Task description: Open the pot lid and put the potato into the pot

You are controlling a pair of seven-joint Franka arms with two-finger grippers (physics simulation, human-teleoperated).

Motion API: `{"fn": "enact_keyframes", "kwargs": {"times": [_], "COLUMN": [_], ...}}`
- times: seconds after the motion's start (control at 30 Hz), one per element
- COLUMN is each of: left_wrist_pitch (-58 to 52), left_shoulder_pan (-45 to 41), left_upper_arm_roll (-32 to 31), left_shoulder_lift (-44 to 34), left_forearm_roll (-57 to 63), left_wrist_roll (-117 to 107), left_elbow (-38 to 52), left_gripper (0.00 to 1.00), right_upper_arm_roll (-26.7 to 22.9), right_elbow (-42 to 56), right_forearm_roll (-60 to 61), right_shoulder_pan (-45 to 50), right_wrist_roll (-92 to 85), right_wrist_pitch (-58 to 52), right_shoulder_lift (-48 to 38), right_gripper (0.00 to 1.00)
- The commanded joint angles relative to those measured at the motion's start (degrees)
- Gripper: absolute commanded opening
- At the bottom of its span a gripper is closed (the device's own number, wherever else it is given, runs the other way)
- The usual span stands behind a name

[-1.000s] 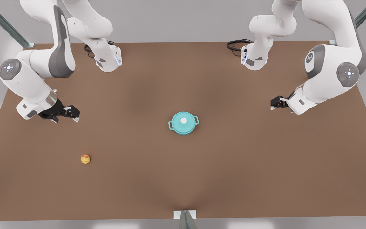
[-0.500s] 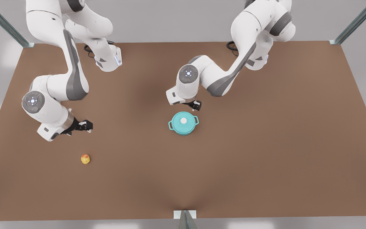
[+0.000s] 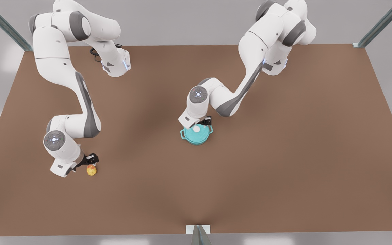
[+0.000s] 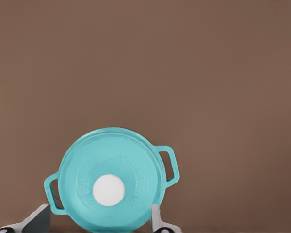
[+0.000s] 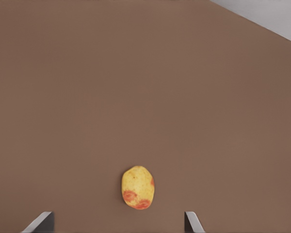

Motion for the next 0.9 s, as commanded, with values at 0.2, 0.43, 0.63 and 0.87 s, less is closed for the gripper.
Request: {"fn": "enact_keyframes", "kwargs": {"times": [0.2, 0.43, 0.63, 0.87], "left_wrist_pitch": [5.9, 6.5, 7.5, 7.4], "left_shoulder_pan": [-1.1, -1.0, -1.0, -1.4], "left_upper_arm_roll": [0.0, 0.0, 0.0, 0.1], "left_shoulder_lift": [1.9, 2.7, 4.0, 4.3], "left_forearm_roll": [7.8, 10.2, 10.2, 10.3], "left_wrist_roll": [-18.1, -13.5, -13.6, -13.9], "left_elbow": [-2.1, -3.5, -3.7, -3.8], "left_gripper": [1.0, 1.0, 1.0, 0.57], "right_upper_arm_roll": [0.0, 0.1, 0.3, 0.4], "right_elbow": [-1.0, -4.0, -4.4, -3.8], "right_forearm_roll": [0.4, 5.5, 5.5, 5.4], "right_shoulder_pan": [-0.8, -3.2, -3.8, -4.8], "right_wrist_roll": [-6.5, -4.4, -4.9, -5.6], "right_wrist_pitch": [8.4, 7.4, 7.4, 8.1], "right_shoulder_lift": [4.3, 5.6, 7.1, 8.9], "right_gripper": [1.0, 1.0, 1.0, 0.98]}}
